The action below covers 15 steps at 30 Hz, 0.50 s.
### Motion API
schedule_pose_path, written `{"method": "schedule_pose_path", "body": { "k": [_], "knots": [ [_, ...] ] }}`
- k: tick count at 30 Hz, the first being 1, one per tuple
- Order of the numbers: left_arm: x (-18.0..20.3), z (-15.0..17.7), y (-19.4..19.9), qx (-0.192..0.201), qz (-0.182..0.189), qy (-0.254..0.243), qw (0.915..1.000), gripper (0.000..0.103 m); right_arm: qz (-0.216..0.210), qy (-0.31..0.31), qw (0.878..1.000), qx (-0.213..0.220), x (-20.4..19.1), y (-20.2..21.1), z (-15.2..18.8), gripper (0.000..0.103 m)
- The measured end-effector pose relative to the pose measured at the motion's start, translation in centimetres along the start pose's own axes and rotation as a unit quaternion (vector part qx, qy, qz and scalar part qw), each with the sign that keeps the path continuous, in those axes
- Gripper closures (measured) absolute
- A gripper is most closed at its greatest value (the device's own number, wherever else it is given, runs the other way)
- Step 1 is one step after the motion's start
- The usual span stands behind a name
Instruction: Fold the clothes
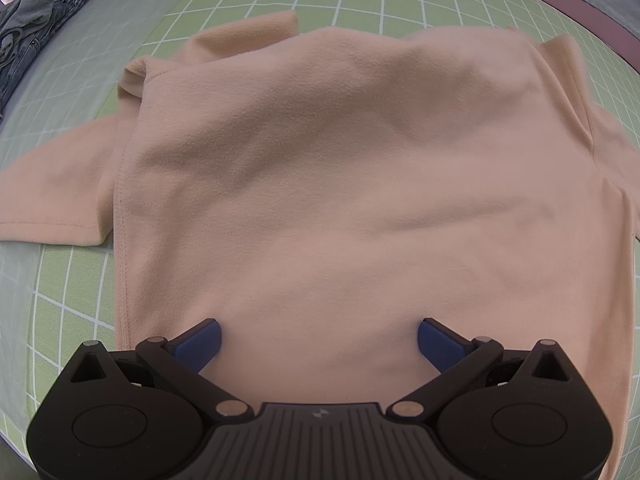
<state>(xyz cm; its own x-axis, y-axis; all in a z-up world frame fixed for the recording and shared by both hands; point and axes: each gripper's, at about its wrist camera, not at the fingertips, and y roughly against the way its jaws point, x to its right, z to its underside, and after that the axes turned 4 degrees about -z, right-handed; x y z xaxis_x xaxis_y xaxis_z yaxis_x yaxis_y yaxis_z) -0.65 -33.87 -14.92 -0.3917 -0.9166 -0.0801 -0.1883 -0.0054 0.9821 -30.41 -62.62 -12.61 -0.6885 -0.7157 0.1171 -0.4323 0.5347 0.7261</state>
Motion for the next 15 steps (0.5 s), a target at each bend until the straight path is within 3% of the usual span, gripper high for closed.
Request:
{"method": "schedule_pose_path", "body": {
  "k": [1,4,6,9,12,15],
  "knots": [
    [0.0,0.2,-0.1,0.001,0.000,0.000,1.0000,0.000,-0.003,-0.027,1.000,0.008,0.6,0.5,-0.5,0.071],
    [0.2,0.7,-0.3,0.002,0.000,0.001,1.0000,0.000,0.003,-0.099,0.994,0.042,2.8,2.0,-1.8,0.054],
    [0.3,0.5,-0.3,0.003,0.000,0.001,1.0000,0.000,0.008,-0.153,0.987,0.039,4.8,1.6,-1.9,0.046],
    [0.5,0.2,-0.3,0.004,0.000,0.001,1.0000,0.000,0.002,-0.206,0.978,0.005,7.2,-0.1,-1.5,0.046],
    [0.7,-0.1,-0.3,0.004,0.000,0.001,1.0000,0.000,0.007,-0.165,0.986,-0.021,7.2,-1.5,-0.9,0.044],
    [0.8,-1.6,-1.0,0.004,0.000,0.000,1.0000,0.000,0.020,-0.124,0.991,-0.038,6.9,-2.3,-0.4,0.034]
  ]
}}
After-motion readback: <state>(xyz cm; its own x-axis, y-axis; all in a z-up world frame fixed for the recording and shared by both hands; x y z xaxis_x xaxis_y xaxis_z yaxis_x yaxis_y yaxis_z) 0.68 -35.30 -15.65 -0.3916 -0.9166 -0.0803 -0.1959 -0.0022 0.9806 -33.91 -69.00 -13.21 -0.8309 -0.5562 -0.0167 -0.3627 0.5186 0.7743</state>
